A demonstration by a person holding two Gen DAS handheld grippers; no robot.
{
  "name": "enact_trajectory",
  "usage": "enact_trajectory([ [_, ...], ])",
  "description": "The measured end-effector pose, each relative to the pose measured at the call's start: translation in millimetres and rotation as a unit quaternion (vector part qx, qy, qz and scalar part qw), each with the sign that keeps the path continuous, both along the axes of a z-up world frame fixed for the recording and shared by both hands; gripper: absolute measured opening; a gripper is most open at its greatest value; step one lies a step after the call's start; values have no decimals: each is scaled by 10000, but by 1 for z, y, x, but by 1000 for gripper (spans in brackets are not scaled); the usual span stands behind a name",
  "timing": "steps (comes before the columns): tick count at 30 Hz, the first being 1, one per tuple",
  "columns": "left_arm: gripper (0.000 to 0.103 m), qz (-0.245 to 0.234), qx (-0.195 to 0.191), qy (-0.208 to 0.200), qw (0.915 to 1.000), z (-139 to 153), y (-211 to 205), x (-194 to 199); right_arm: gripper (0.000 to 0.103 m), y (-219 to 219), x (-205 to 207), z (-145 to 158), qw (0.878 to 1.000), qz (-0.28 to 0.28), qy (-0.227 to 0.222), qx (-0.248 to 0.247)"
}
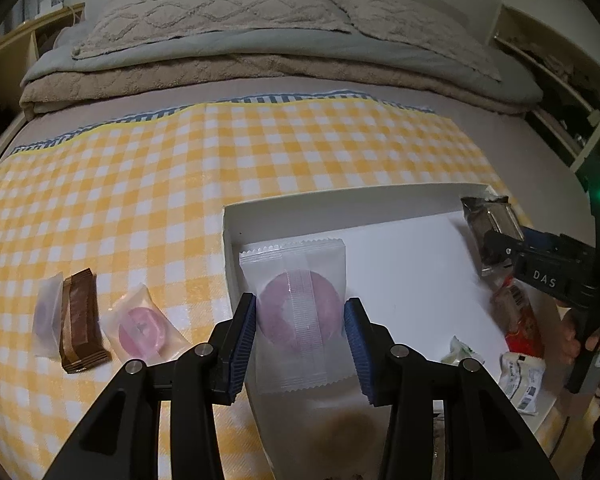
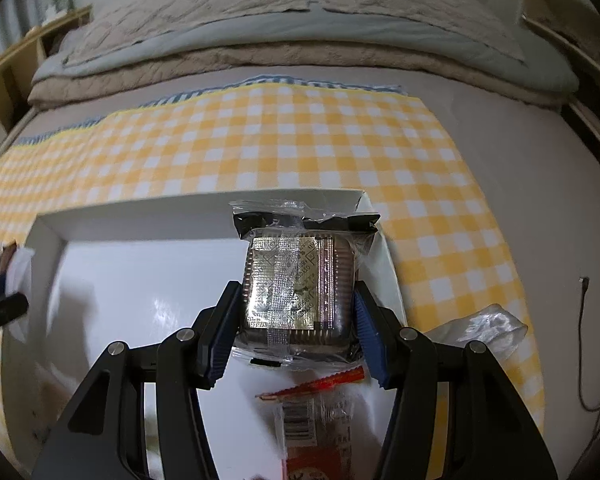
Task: Organize snacks
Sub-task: 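Open both tools to drop the snacks into the tray, then lift both open tools away from the tray toward the remaining snacks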
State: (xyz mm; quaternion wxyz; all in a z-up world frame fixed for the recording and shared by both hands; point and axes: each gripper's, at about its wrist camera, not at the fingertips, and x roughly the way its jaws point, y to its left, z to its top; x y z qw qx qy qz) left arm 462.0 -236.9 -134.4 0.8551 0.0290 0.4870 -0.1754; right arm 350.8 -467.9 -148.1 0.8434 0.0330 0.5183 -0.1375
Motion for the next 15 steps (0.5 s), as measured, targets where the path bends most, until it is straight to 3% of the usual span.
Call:
enact_trajectory([
  [3,66,54,-63,73,9999,1,3,-6,60,-5,-5,7,9997,-159,-168,27],
  [4,68,57,-47,66,10000,3,4,-7,67,-8,-6,10,9995,-235,-200,87],
  [6,68,-5,35,56,10000,4,4,-10,74,-13,-9,16,9987,-374,-276,219],
  [15,69,-26,44,-31,10000,21,4,-28,74,-6,-21,28,9988,-305,-250,288],
])
